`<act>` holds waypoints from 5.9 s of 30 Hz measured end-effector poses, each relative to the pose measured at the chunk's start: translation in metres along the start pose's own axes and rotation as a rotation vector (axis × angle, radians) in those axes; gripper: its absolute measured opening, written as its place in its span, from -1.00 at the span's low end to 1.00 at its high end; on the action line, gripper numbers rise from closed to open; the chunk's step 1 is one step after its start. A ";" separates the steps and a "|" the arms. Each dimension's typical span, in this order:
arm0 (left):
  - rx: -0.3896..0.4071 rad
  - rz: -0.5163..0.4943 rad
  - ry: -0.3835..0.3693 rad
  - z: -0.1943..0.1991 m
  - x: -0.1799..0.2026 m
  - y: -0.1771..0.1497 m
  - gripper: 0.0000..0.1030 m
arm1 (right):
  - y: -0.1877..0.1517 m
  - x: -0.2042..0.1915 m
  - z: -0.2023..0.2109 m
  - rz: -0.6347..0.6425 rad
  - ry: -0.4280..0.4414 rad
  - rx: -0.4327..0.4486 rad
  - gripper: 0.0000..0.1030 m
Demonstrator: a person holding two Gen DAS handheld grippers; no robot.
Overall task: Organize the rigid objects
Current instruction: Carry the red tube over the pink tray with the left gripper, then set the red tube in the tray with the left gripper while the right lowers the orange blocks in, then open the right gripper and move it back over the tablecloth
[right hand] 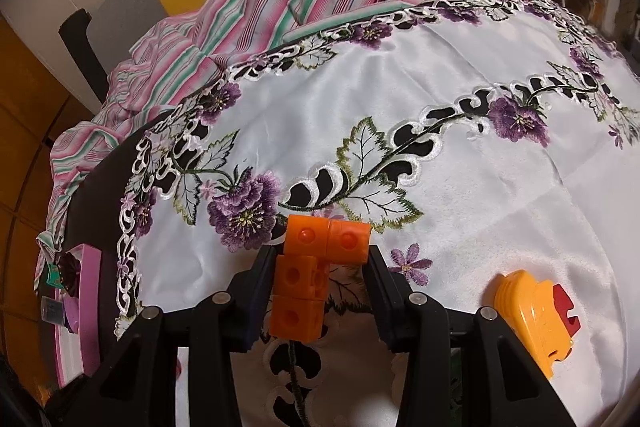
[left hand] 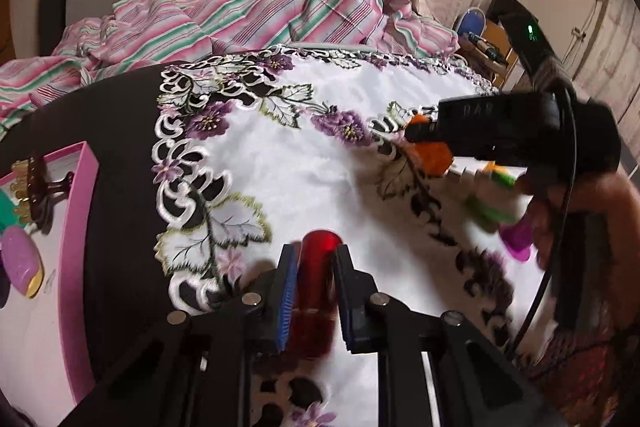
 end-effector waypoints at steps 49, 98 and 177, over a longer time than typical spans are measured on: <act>0.167 0.409 0.263 0.134 -0.201 -0.055 -0.52 | -0.014 -0.040 0.024 0.028 0.127 0.027 -0.12; 0.222 0.479 0.279 0.176 -0.208 -0.093 -0.17 | -0.121 -0.280 0.035 0.258 0.409 -0.124 -0.12; 0.071 0.260 -0.012 0.135 -0.073 -0.075 -0.15 | -0.039 -0.018 0.089 -0.021 -0.117 0.046 0.24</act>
Point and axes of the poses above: each gripper's, at about its wrist camera, not at the fingertips, and z roughly against the way its jaws point, x to its right, y to its top, the point moved 1 cm from there along -z, roughly the way its jaws point, and after that the axes turned 10 degrees about x, right-handed, at the moved point
